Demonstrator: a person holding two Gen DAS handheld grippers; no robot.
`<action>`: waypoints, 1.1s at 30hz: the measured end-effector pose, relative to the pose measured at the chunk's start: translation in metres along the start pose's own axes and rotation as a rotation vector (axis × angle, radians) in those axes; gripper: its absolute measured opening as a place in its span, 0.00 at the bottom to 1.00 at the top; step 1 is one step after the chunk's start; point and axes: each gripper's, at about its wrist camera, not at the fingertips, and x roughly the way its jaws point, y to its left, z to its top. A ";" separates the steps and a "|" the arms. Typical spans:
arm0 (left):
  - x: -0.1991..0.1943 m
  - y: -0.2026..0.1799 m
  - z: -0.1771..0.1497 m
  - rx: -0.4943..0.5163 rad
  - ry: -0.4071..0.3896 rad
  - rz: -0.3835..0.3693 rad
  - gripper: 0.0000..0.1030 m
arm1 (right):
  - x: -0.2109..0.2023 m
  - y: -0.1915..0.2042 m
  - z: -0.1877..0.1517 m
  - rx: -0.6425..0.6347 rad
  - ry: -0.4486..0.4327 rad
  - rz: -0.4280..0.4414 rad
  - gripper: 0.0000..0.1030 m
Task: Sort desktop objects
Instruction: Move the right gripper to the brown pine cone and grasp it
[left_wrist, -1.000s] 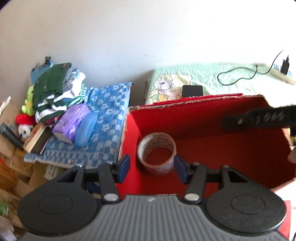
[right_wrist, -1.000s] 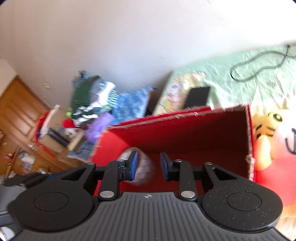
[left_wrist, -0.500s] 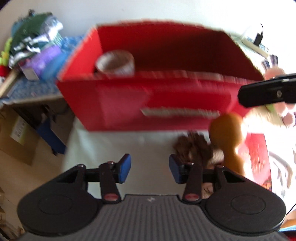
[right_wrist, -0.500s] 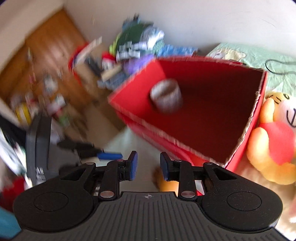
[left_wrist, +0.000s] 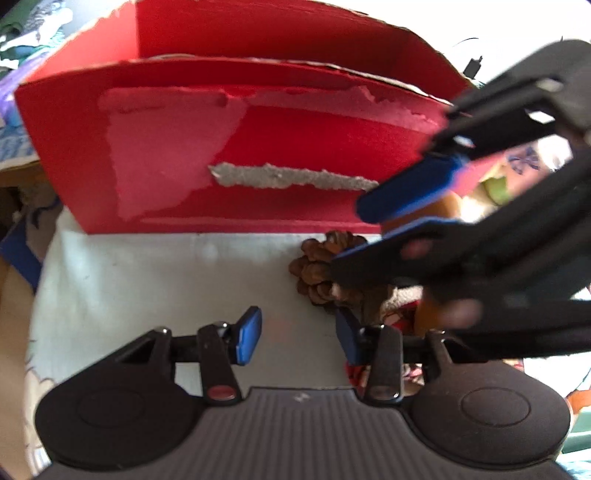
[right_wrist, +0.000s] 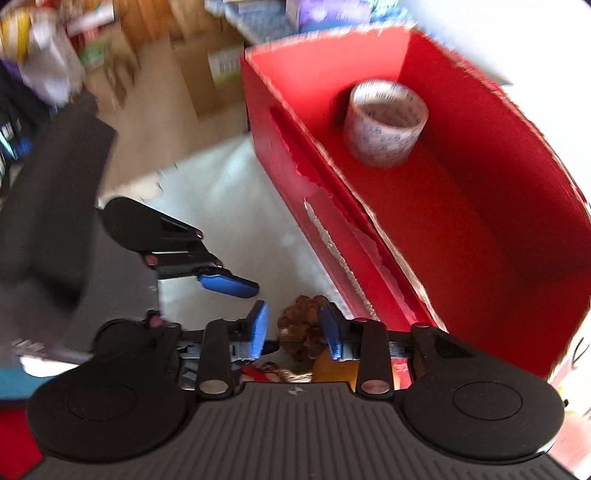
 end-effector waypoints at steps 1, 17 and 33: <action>0.001 0.001 -0.001 0.002 -0.001 -0.018 0.45 | 0.005 0.004 0.003 -0.010 0.041 0.004 0.34; -0.017 0.029 -0.015 0.024 -0.056 -0.086 0.50 | 0.007 -0.015 0.025 0.284 0.012 0.211 0.35; -0.014 0.026 -0.019 0.010 -0.041 -0.056 0.47 | 0.030 -0.040 -0.003 0.508 0.001 0.224 0.35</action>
